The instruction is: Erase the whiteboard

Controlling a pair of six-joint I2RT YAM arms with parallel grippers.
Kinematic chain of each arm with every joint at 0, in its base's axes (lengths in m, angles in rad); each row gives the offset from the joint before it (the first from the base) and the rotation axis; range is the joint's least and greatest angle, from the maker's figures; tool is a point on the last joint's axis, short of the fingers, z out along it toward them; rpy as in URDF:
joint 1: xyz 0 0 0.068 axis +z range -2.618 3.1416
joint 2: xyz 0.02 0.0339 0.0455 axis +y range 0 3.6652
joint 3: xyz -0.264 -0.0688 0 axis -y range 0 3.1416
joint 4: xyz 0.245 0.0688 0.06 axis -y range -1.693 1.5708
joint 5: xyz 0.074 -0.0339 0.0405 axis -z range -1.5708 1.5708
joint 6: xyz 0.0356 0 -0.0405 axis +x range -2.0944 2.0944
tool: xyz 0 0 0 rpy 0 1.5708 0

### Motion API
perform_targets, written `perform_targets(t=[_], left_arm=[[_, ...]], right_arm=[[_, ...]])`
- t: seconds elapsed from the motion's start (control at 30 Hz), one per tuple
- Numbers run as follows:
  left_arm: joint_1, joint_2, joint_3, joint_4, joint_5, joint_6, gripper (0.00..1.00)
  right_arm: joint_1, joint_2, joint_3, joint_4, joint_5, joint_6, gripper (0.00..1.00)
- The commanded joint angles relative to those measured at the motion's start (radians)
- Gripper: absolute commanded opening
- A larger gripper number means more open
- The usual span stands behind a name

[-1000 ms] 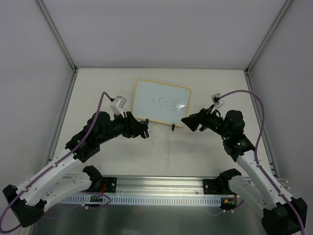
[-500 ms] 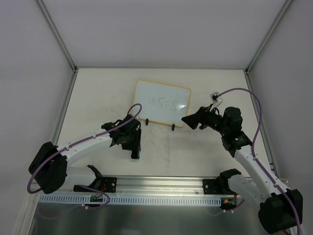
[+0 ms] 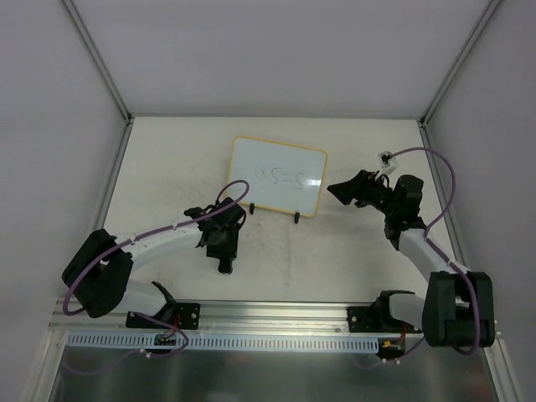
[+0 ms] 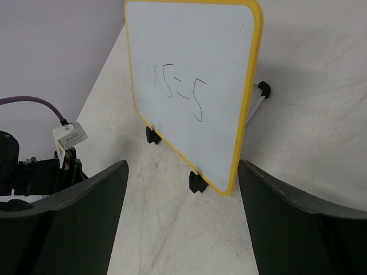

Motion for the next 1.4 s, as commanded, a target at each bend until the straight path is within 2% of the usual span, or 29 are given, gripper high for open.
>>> perform_targets(t=[0.0,0.1,0.27,0.43,0.53,0.57,0.6,0.73,0.9,1.1,1.37], left_arm=[[-0.006,0.021,0.022,-0.034,-0.046,-0.007,0.03],[-0.006,0.033,0.025,-0.033,-0.046,-0.005,0.12],[-0.005,0.038,0.026,-0.034,-0.047,-0.004,0.16],[-0.006,0.045,0.028,-0.035,-0.046,-0.002,0.21],[-0.006,0.042,0.023,-0.038,-0.049,-0.004,0.32],[-0.006,0.039,0.020,-0.038,-0.051,-0.005,0.41],[-0.006,0.038,0.020,-0.039,-0.052,-0.005,0.45],[-0.005,0.022,0.019,-0.045,-0.052,-0.007,0.53],[-0.006,-0.002,0.016,-0.053,-0.038,-0.013,0.52],[-0.008,-0.004,0.006,-0.054,-0.034,-0.025,0.35],[-0.048,0.033,0.006,-0.056,-0.052,-0.061,0.36]], right_arm=[[-0.005,0.067,-0.007,0.280,-0.072,0.048,0.81],[-0.006,0.154,0.004,0.381,-0.093,0.070,0.81],[-0.006,0.266,-0.011,0.566,-0.095,0.074,0.81],[-0.006,0.348,0.009,0.623,-0.095,0.068,0.81],[-0.008,0.400,0.016,0.668,-0.095,0.077,0.81],[-0.008,0.413,0.018,0.695,-0.096,0.087,0.80],[-0.008,0.424,0.019,0.712,-0.098,0.093,0.80],[-0.008,0.453,0.018,0.742,-0.098,0.105,0.79],[-0.008,0.455,0.016,0.740,-0.098,0.096,0.78],[-0.008,0.464,0.030,0.740,-0.098,0.099,0.78],[-0.008,0.463,0.038,0.740,-0.102,0.100,0.78]])
